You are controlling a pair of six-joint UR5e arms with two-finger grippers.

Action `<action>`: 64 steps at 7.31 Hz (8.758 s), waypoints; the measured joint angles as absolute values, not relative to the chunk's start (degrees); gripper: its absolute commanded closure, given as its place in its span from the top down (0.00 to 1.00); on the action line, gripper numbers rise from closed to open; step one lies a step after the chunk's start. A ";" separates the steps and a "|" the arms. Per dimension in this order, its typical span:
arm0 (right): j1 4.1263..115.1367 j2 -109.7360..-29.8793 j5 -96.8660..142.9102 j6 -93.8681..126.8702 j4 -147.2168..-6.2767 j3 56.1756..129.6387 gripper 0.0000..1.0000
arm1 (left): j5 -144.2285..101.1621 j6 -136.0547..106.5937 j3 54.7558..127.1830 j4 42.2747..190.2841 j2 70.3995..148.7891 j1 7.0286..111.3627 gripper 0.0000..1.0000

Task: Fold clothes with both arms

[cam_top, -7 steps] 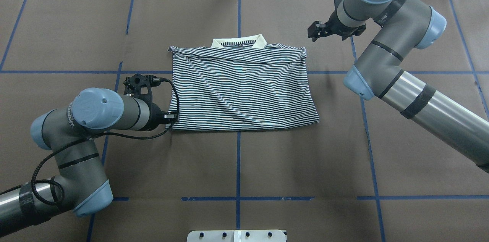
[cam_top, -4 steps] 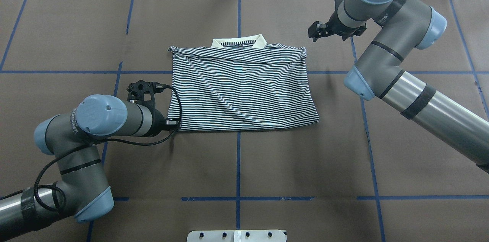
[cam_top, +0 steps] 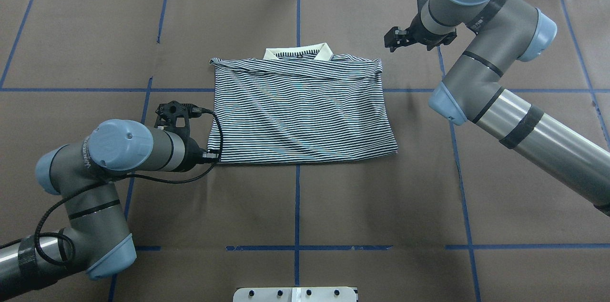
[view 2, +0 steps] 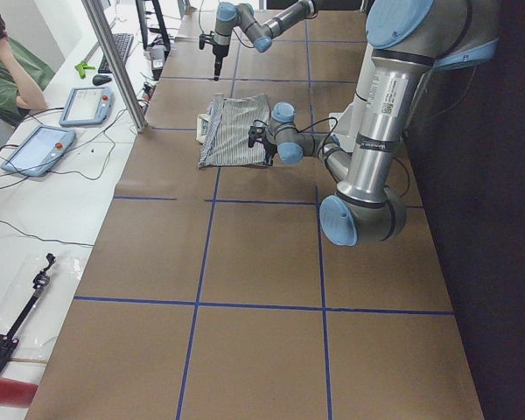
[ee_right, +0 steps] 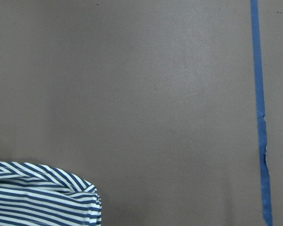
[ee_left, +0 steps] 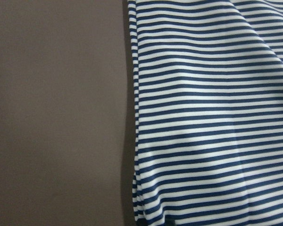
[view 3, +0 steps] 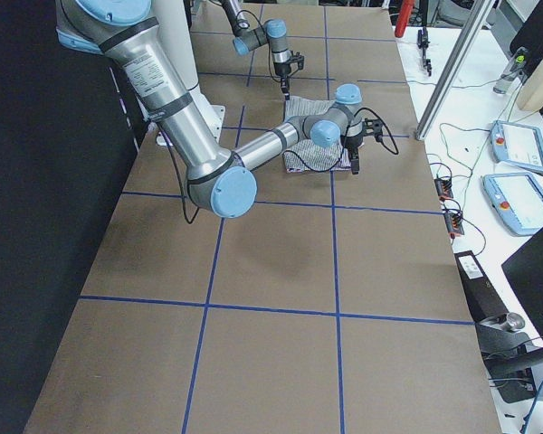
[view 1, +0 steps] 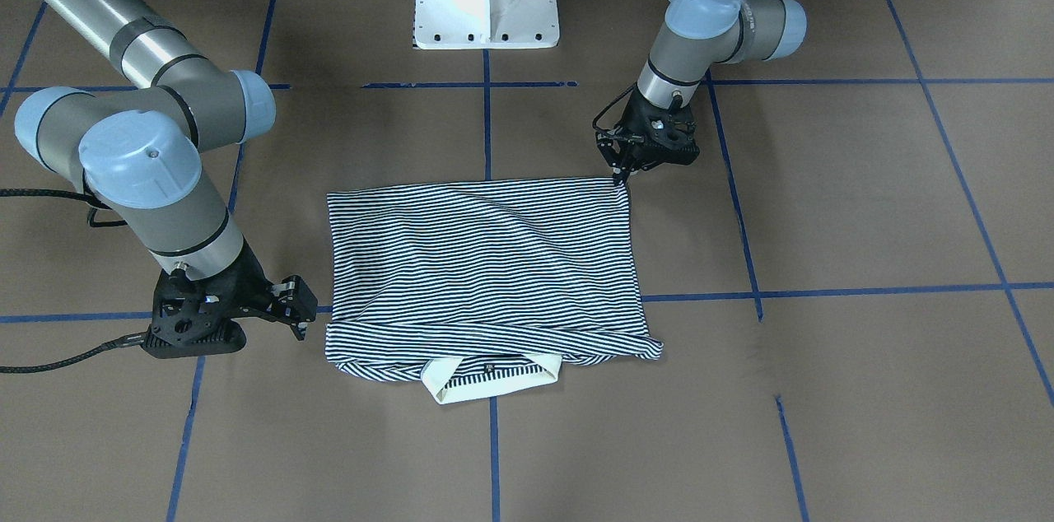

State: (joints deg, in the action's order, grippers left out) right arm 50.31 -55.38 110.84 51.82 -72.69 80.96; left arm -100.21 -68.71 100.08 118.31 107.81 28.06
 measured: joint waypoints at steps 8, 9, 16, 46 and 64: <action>50.27 -55.46 110.74 51.94 -72.61 80.99 1.00 | -98.54 -46.03 70.57 122.99 123.91 50.66 0.00; 50.27 -55.44 110.74 51.94 -72.62 81.01 1.00 | -96.84 -44.27 64.59 125.73 127.06 51.74 0.18; 40.32 -47.54 98.96 79.56 -65.78 77.76 0.67 | -98.55 -35.56 65.12 132.21 124.51 53.33 1.00; 18.69 -66.41 73.58 87.03 -75.09 102.84 1.00 | -100.28 -36.39 69.83 132.19 123.49 52.30 1.00; 13.75 -55.55 79.20 43.68 -97.40 103.29 0.35 | -100.37 -39.25 70.40 132.19 123.27 50.89 1.00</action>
